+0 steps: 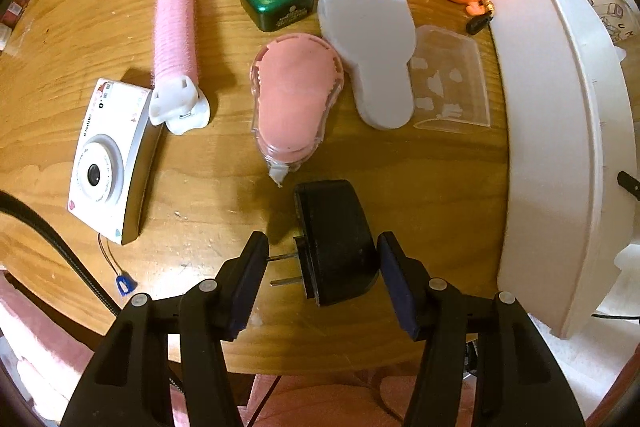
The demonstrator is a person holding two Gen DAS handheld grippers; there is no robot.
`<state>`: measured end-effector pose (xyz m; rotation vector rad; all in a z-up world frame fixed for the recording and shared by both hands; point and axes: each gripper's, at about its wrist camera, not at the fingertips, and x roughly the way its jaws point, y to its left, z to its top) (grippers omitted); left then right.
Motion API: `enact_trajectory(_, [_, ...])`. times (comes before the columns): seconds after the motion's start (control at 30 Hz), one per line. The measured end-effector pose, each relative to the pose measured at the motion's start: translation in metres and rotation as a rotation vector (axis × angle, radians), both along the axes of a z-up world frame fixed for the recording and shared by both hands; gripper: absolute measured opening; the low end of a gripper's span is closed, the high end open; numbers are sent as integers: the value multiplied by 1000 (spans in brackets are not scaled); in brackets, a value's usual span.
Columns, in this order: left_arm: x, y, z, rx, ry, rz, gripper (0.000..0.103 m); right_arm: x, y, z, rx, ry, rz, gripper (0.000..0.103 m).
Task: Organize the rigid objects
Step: 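Carry the black adapter into the white tray and open the left gripper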
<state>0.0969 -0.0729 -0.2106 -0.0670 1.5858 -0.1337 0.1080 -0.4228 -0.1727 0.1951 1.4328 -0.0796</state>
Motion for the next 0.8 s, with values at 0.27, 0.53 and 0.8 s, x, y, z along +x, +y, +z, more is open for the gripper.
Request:
enact_trajectory(0.27, [-9, -14, 29, 10, -48, 8, 60, -2, 6, -1, 5, -1, 41, 6])
enact_trajectory(0.53, [-24, -27, 70, 33, -118, -12, 60, -5, 8, -2, 27, 7, 110, 6])
enact_trajectory(0.8, [-39, -56, 120, 45, -228, -60, 60, -1, 8, -4, 35, 11, 187, 7])
